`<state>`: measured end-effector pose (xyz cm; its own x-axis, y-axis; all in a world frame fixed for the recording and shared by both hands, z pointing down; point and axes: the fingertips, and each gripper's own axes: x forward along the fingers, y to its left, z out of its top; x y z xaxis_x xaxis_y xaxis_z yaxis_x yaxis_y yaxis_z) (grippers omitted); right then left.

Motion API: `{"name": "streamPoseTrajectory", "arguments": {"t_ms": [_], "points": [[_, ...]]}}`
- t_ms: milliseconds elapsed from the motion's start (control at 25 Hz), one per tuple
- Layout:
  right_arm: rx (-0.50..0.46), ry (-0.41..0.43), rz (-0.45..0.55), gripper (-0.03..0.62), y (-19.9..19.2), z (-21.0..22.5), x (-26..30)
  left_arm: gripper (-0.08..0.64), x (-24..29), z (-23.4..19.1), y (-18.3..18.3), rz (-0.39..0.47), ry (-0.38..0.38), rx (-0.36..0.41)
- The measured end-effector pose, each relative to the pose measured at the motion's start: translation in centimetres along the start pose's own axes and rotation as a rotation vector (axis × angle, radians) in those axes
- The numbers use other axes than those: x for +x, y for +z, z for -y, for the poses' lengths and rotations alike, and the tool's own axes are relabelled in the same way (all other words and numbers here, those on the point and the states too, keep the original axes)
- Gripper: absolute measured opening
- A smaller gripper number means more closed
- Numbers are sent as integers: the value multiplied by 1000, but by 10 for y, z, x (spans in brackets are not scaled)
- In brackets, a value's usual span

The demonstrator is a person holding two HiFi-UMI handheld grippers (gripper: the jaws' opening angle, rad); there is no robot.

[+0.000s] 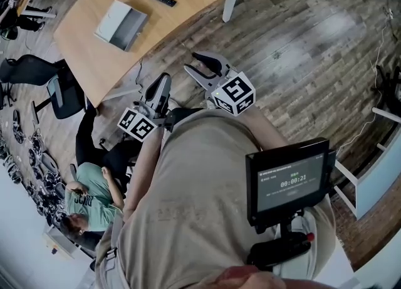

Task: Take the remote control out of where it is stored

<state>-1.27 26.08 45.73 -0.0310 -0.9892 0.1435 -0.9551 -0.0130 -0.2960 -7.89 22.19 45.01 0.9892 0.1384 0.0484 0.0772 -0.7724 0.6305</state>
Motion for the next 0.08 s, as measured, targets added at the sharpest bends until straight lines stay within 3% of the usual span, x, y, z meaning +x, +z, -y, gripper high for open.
{"name": "streamPoseTrajectory", "arguments": {"t_ms": [80], "points": [[4, 9, 0, 156, -2, -4, -3, 8, 9, 15, 3, 21, -69, -11]]}}
